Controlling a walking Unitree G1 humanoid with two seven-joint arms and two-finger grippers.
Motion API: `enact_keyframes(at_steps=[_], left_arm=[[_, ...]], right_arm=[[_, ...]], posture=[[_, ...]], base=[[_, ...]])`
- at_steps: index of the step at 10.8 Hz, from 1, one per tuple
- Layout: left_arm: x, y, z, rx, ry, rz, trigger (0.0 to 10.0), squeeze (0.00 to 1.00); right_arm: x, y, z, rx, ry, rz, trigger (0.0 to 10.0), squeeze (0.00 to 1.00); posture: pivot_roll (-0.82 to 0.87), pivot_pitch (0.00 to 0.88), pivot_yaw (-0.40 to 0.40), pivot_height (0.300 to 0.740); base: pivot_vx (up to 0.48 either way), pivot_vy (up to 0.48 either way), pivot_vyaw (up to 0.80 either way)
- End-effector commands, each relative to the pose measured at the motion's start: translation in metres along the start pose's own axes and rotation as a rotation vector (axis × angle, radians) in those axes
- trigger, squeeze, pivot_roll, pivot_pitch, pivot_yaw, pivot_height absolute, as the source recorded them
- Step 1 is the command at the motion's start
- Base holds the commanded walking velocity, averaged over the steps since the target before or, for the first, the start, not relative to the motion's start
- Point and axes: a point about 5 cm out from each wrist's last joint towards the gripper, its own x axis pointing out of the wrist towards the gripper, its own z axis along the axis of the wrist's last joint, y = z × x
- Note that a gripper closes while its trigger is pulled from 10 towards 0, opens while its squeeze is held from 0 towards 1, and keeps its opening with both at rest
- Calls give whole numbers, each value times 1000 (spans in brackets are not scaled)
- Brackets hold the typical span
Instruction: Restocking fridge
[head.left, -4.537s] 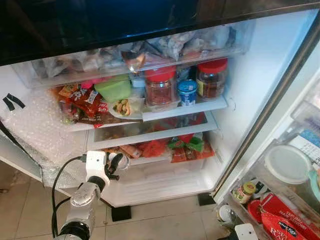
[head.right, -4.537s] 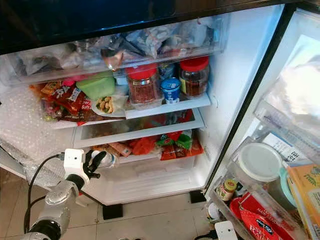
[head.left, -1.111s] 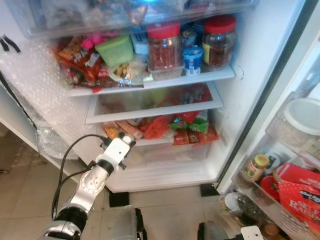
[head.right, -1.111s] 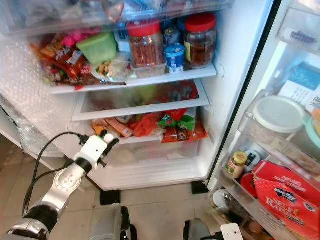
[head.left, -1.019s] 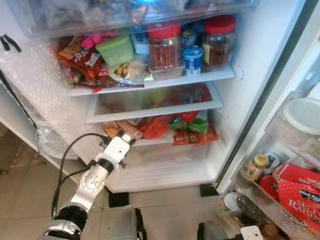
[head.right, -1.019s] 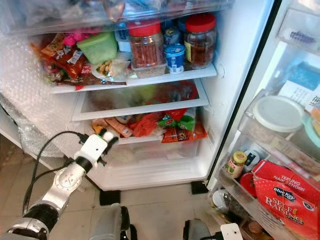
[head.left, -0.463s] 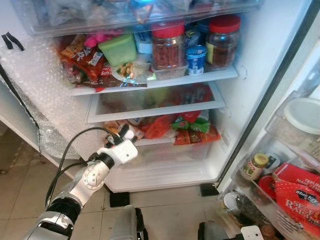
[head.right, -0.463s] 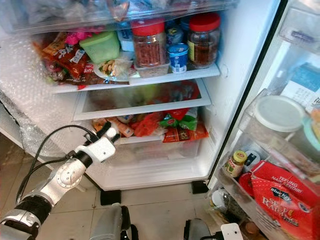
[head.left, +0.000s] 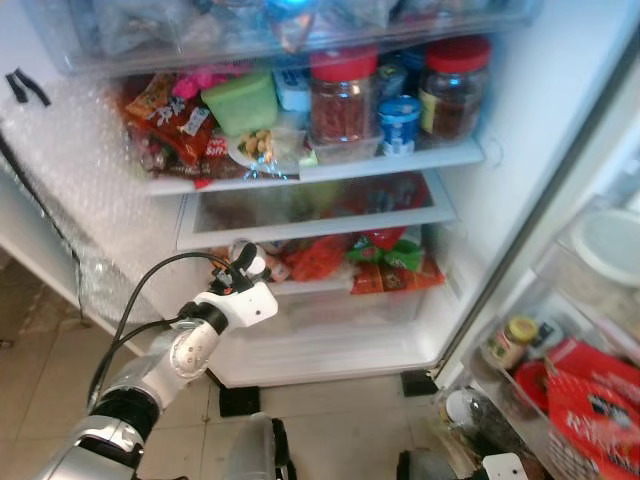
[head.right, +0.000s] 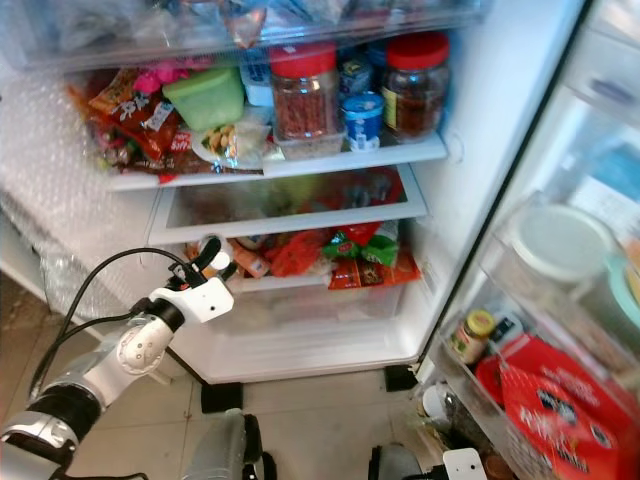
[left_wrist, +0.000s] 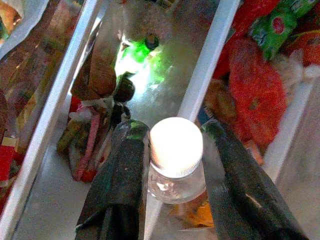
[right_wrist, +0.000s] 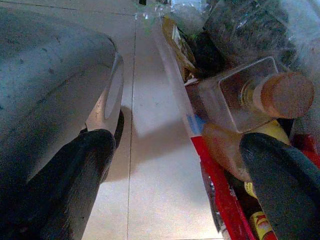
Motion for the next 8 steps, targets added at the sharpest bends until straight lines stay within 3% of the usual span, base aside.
enact_keyframes(at_steps=[1,8], left_arm=[[1,6,-1,26,-5,18,10000,0],[1,6,-1,44,-14,30,10000,0]], right_arm=[[1,15,3,5,-16,58,10000,0],[1,16,4,4,-18,64,10000,0]], posture=[[-20,103,113,631],[-18,102,114,631]], base=[[251,0,0],[252,0,0]])
